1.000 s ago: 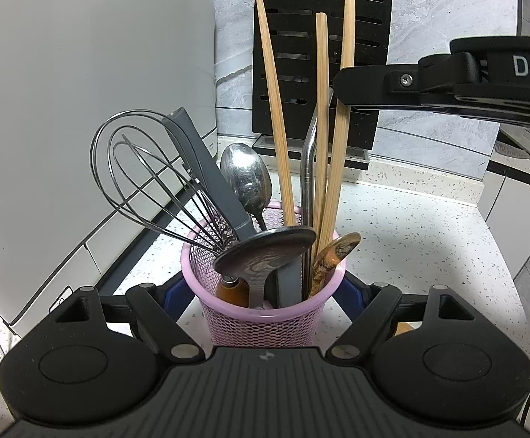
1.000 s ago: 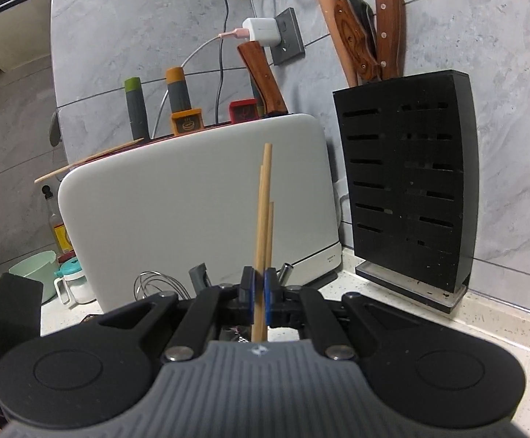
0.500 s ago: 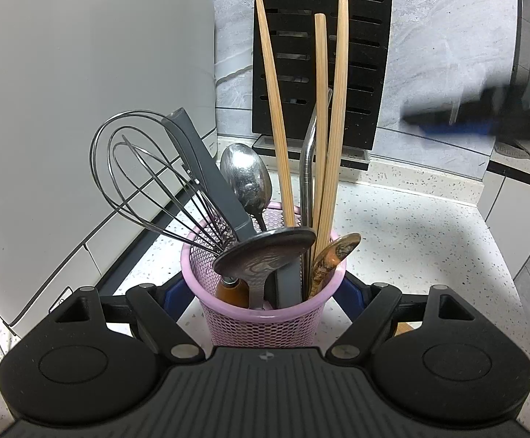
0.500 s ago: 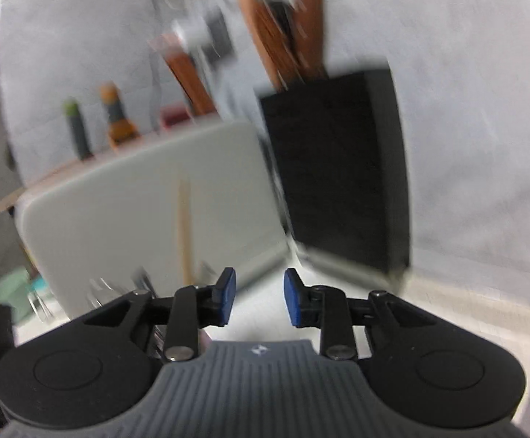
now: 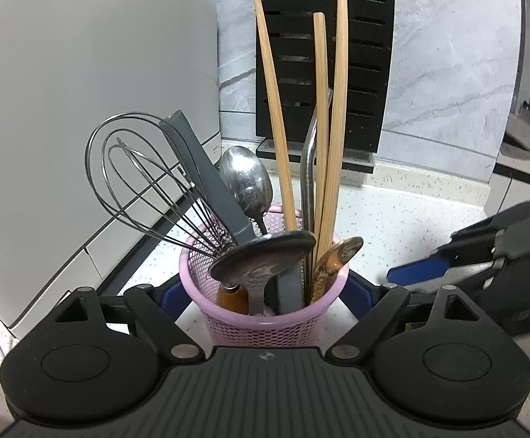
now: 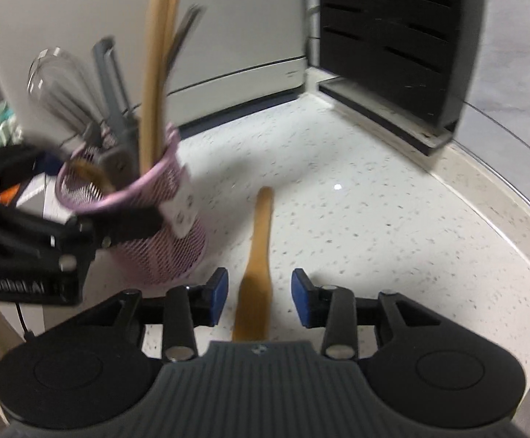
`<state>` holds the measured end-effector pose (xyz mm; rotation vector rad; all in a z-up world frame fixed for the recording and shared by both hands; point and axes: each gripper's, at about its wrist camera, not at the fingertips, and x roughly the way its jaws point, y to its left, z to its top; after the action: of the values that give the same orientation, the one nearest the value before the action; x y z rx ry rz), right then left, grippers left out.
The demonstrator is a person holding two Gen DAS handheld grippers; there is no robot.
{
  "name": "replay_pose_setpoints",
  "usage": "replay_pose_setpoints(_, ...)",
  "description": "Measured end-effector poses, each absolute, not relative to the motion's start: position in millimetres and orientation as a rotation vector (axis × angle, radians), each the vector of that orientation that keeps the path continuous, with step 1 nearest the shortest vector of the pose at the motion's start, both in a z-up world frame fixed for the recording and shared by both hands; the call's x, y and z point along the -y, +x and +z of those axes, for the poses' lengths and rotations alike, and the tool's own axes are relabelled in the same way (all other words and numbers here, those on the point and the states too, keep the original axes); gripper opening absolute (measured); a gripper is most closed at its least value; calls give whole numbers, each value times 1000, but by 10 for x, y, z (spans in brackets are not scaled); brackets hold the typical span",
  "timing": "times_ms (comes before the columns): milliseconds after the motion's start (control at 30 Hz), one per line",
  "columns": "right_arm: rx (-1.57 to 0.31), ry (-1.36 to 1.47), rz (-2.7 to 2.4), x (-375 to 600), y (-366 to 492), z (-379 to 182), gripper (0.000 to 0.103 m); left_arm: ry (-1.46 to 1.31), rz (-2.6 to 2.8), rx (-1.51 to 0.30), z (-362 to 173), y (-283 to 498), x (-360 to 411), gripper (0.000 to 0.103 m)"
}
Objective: Organize utensils
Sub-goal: 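Move the right tool to the wooden spatula and close on its handle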
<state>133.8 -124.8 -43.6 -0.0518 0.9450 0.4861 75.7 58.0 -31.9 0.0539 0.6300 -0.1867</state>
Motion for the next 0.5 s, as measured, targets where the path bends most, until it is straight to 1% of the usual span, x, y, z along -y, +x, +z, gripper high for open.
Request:
replay_pose_setpoints(67,-936,-88,500,1183,1301,-446,44,43,-186,-629,-321,770,-578,102)
replay_pose_setpoints(200,-957,-122,499,1083,1304,-515,42,40,-184,-628,-324,773,-569,102)
replay_pose_setpoints(233,-970,-127,496,1060,1297,-538,41,39,-187,-628,-325,776,-568,100)
replay_pose_setpoints(267,-962,-128,491,1054,1289,-548,39,39,-188,-629,-325,777,-565,100)
replay_pose_setpoints(300,-962,-135,487,1048,1288,-545,32,38,-188,-628,-326,778,-565,100)
replay_pose_setpoints(333,-965,-135,481,1051,1289,-535,28,36,-190,-628,-326,781,-570,99)
replay_pose_setpoints(367,-969,-127,475,1063,1299,-535,20,35,-194,-628,-324,783,-575,99)
replay_pose_setpoints(400,-974,-121,478,1078,1298,-531,20,34,-198,-628,-321,777,-586,97)
replay_pose_setpoints(500,-982,-145,488,1118,1258,-512,20,47,-206,-629,-319,765,-592,95)
